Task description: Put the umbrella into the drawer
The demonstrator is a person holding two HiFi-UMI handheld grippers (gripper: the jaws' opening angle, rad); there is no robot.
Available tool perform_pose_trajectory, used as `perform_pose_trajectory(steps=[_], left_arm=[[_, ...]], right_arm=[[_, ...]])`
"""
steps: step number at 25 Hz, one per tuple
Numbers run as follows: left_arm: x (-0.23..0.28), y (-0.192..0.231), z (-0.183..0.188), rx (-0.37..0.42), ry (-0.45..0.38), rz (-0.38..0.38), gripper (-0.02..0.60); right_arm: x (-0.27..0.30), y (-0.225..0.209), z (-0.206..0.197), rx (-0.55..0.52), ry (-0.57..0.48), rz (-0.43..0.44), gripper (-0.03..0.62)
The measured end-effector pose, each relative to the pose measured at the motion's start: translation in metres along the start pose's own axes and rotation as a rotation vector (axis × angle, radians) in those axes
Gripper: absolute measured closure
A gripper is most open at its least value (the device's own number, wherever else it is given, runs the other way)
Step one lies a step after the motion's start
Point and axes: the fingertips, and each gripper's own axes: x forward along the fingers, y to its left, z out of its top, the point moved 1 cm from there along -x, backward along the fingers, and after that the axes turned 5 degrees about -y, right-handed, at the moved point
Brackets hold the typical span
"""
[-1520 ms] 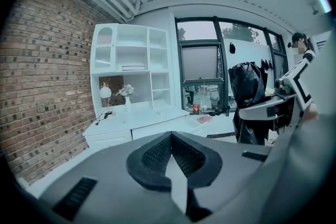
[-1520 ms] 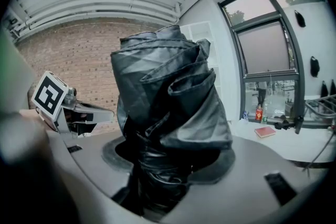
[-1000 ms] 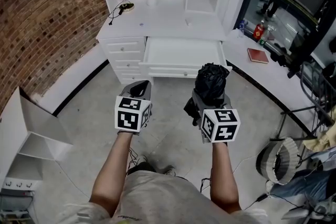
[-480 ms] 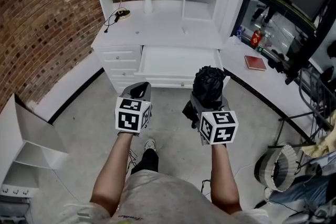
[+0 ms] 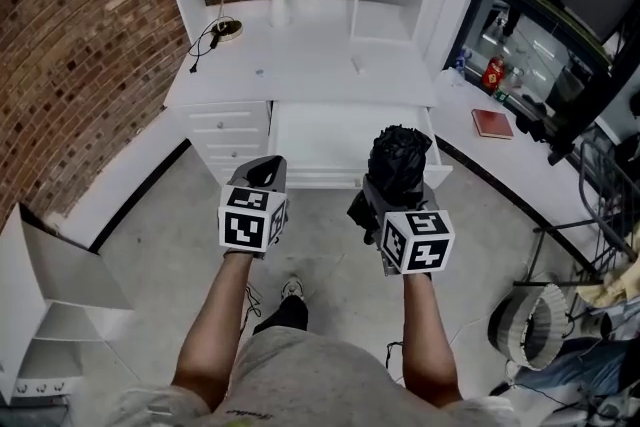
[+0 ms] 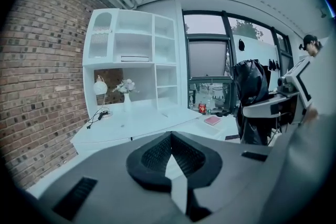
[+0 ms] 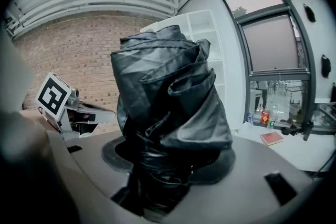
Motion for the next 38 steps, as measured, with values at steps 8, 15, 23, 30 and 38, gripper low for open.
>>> perform_pose_trajectory(steps=[8,15,23,30,38], left_arm=[[0.056,0.067,0.012,-0.014,0.025,-0.024,0.586],[0.1,0.111,0.013,-0.024,0.043,-0.061,0.586],[0.139,0.139,0.01,-0.035,0.058,-0.097,0.586],[0.16,0.158,0.004,-0.054,0.073,-0.109,0.586],[0.18,0.168,0.003,-0.068,0.075,-0.119,0.586]], right_arm=[[0.081,0.005,0.018,0.006,0.029,-0.015,0.342],[0.139,0.009,0.024,0.003,0.059,-0.045,0.342],[0.182,0.006,0.027,-0.004,0.089,-0.071,0.342],[0.212,0.005,0.027,-0.007,0.108,-0.073,0.342],[0.233,0.002,0.027,-0.018,0.119,-0.071,0.342]])
